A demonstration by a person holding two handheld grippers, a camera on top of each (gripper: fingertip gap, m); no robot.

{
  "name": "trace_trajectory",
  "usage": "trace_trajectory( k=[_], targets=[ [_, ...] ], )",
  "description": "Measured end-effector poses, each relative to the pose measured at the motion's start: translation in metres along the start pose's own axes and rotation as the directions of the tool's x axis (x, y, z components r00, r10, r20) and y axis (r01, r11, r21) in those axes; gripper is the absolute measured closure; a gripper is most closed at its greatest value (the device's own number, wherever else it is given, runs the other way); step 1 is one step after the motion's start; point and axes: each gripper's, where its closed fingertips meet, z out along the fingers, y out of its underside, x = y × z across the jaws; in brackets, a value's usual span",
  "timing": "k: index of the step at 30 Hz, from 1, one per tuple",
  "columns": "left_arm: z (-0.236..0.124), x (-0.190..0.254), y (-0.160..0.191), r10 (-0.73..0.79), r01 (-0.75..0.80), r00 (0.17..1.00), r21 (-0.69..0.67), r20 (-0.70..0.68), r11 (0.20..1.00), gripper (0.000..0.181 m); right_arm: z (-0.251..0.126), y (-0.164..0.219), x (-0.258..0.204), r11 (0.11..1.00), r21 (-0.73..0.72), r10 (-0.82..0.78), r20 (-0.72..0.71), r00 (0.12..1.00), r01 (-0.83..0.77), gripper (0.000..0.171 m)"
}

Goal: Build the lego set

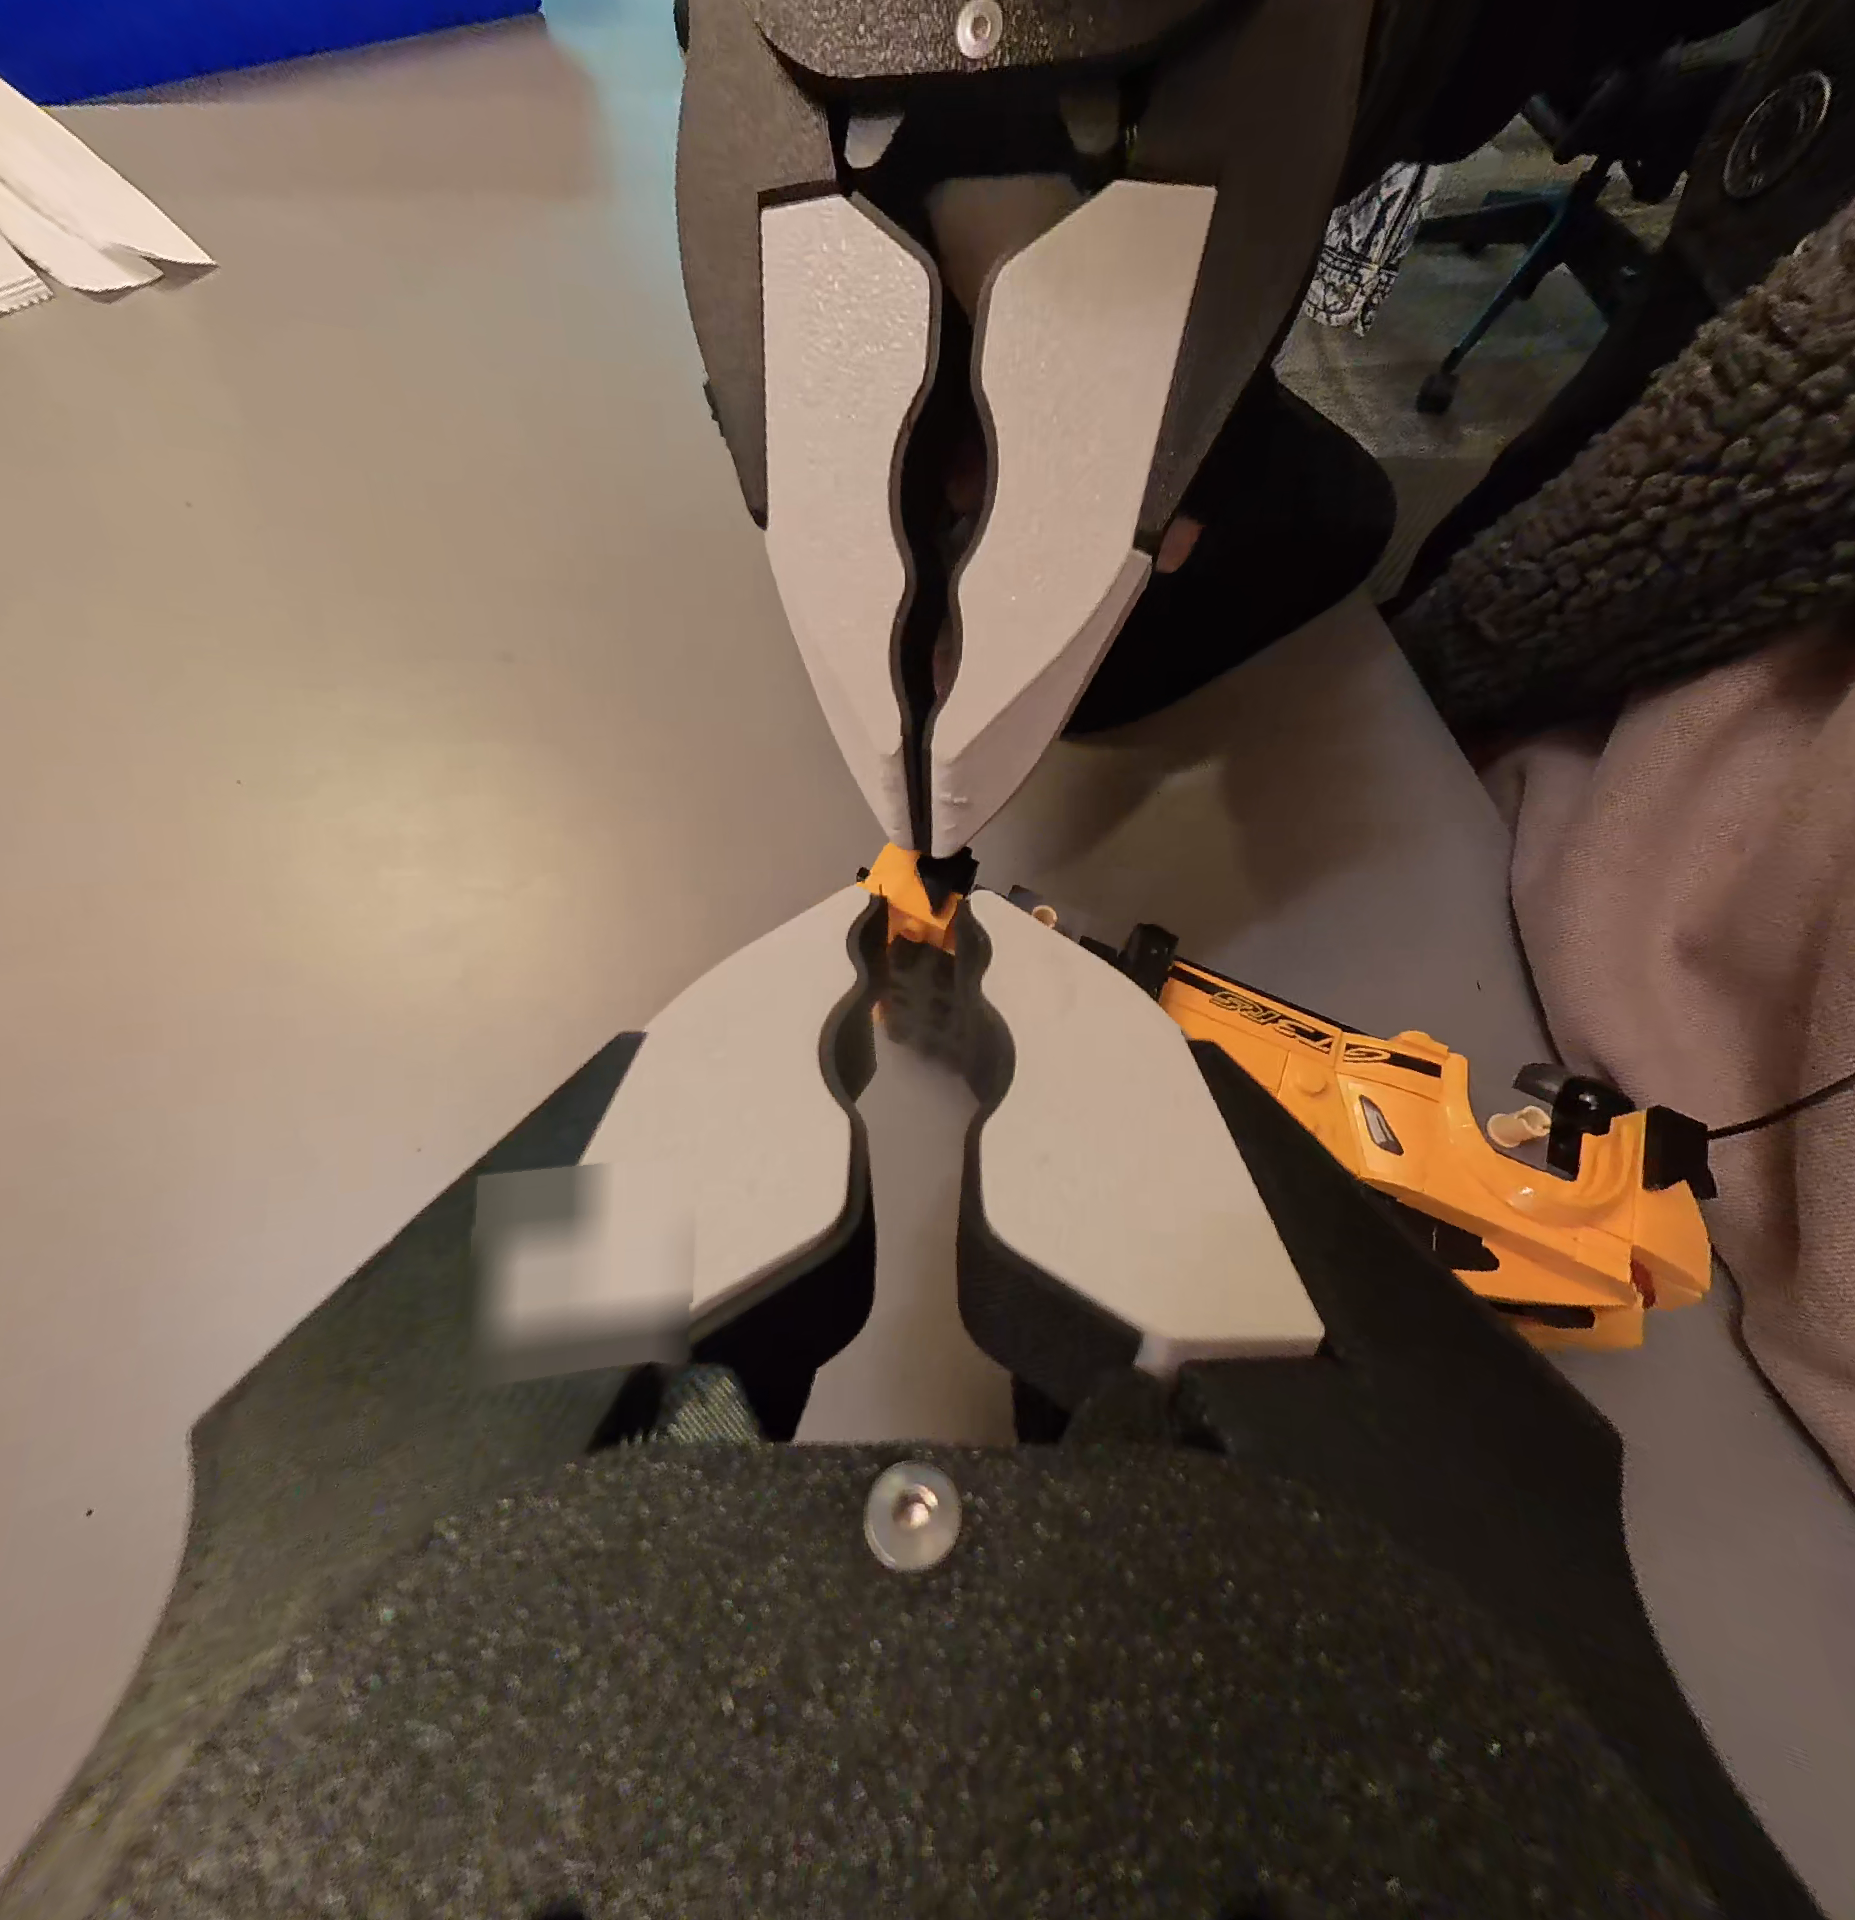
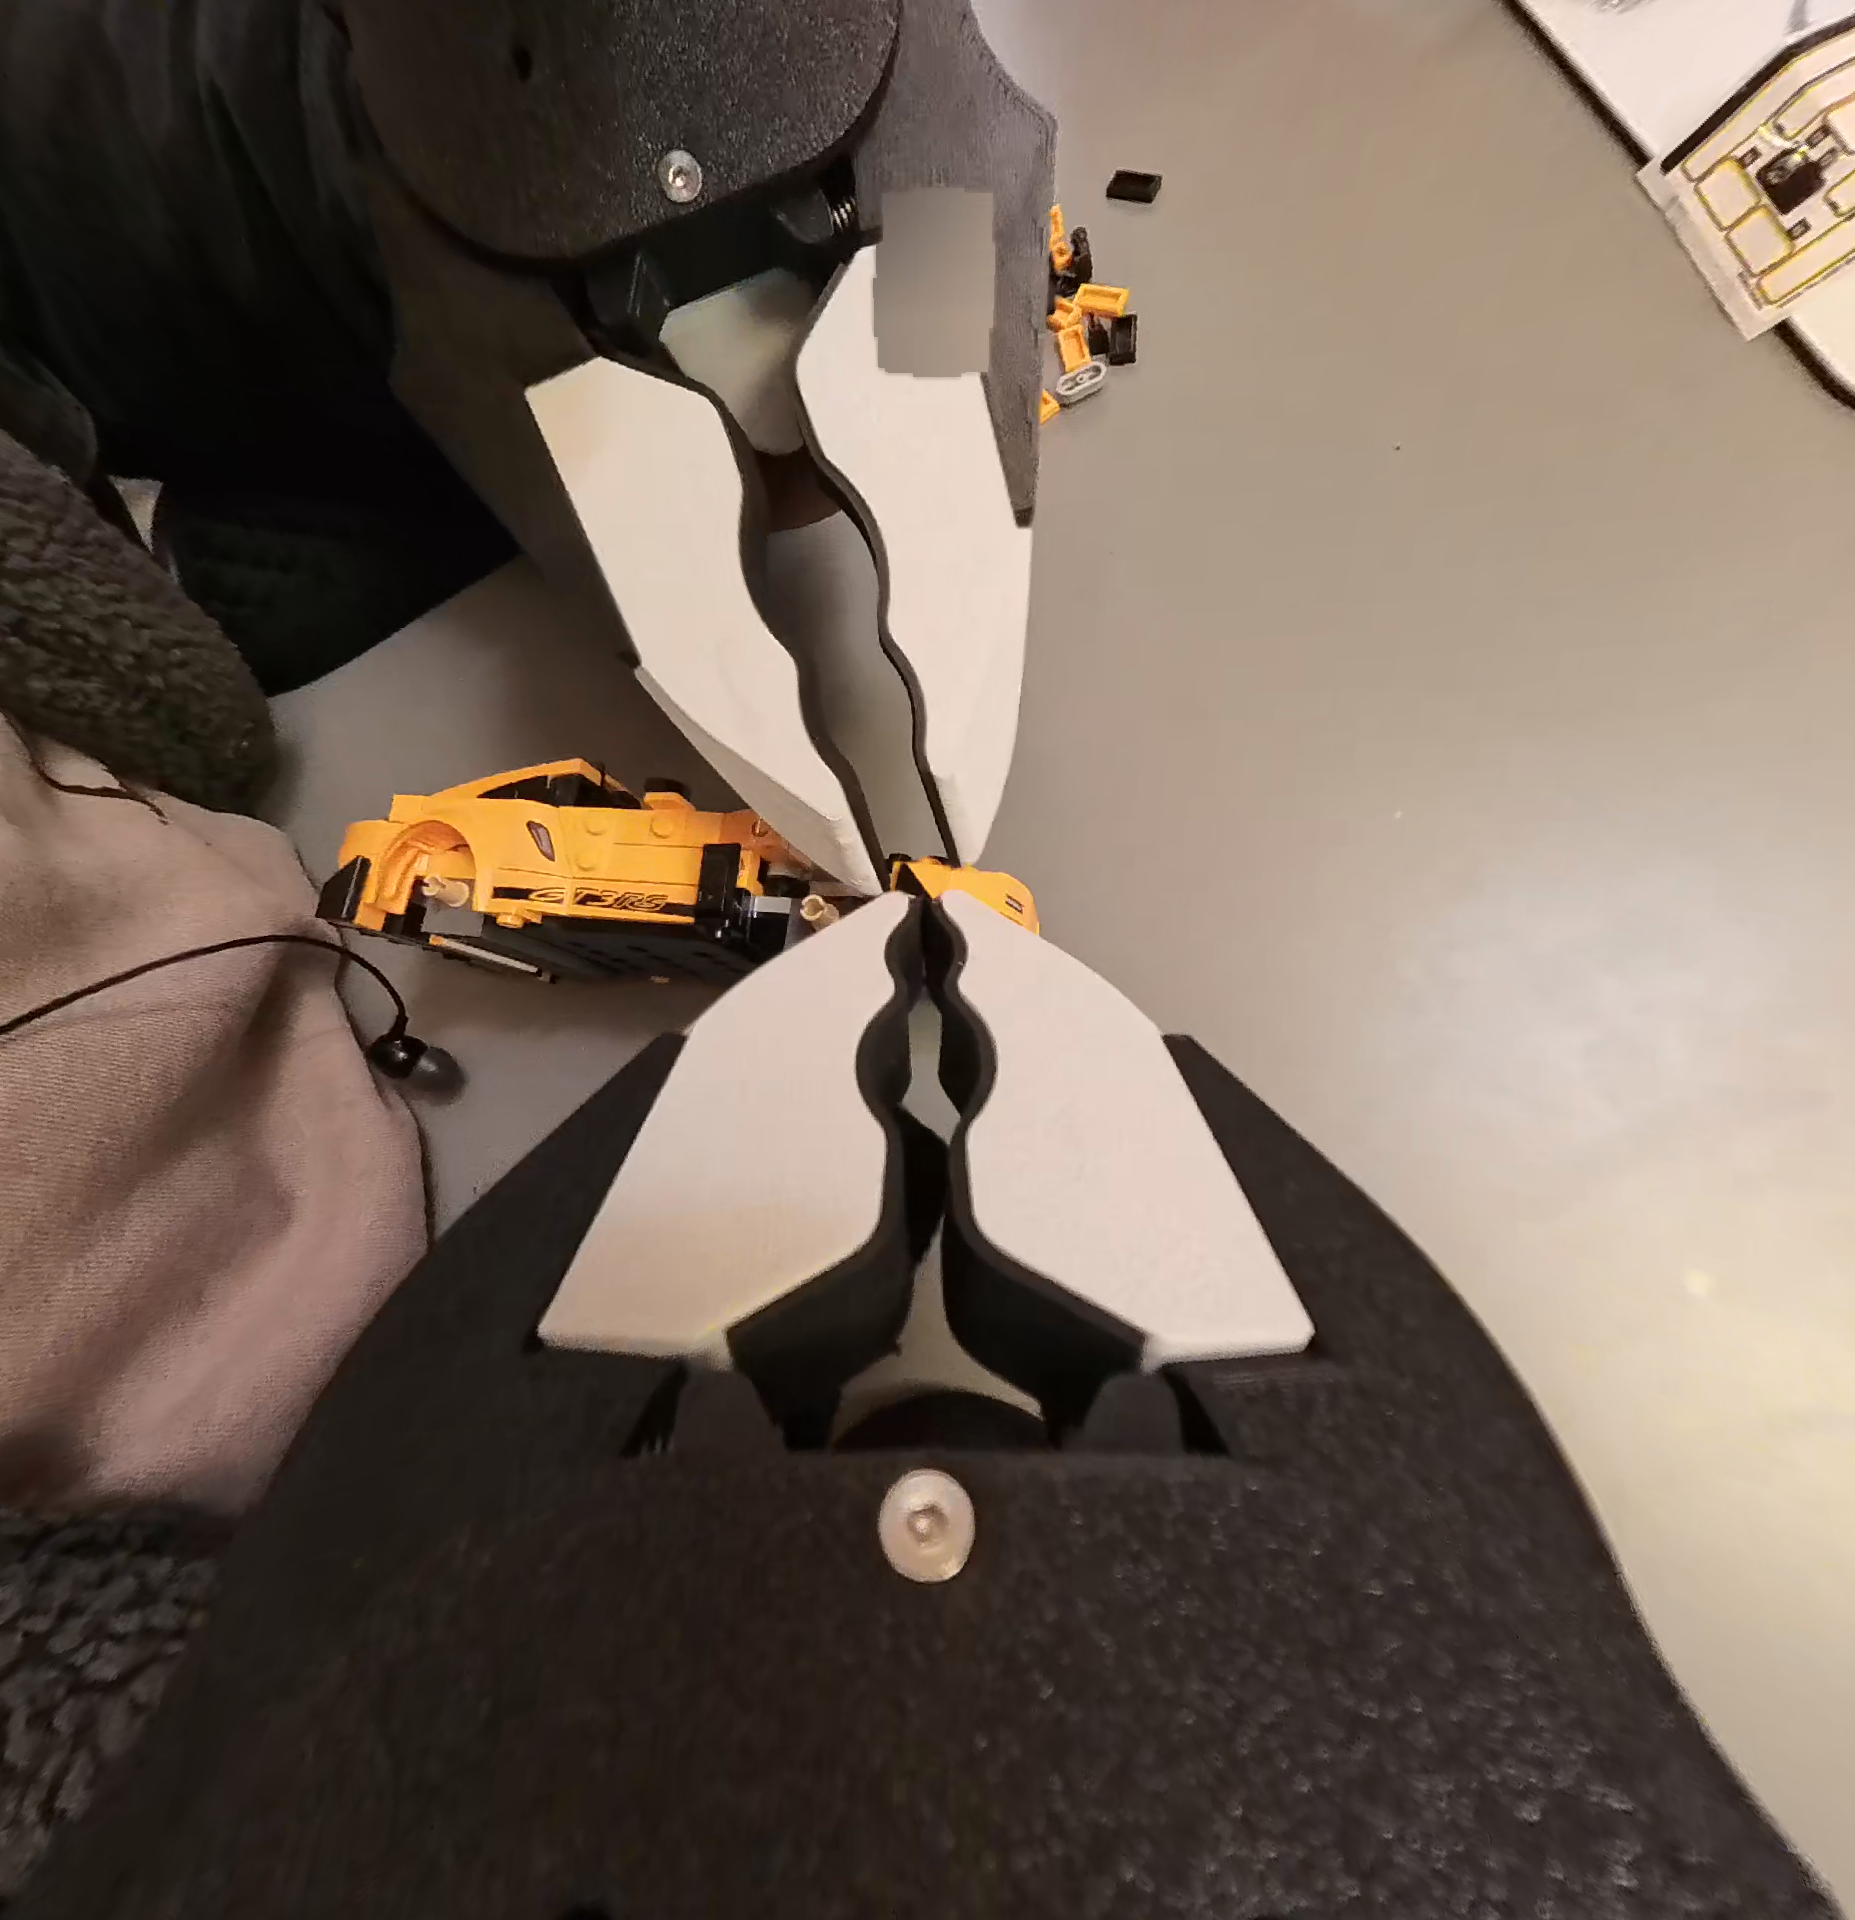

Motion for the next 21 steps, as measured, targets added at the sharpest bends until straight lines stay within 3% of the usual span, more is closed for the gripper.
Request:
trace_trajectory(
  k=[21],
  targets=[
    [-0.0023,0.0014,-0.0002,0.103,-0.103,0.994,-0.004,0.033,0.995,0.176,0.0017,0.0002,-0.0002,0.989,-0.098,-0.108,0.059,0.992,0.113,0.171]
  ],
)
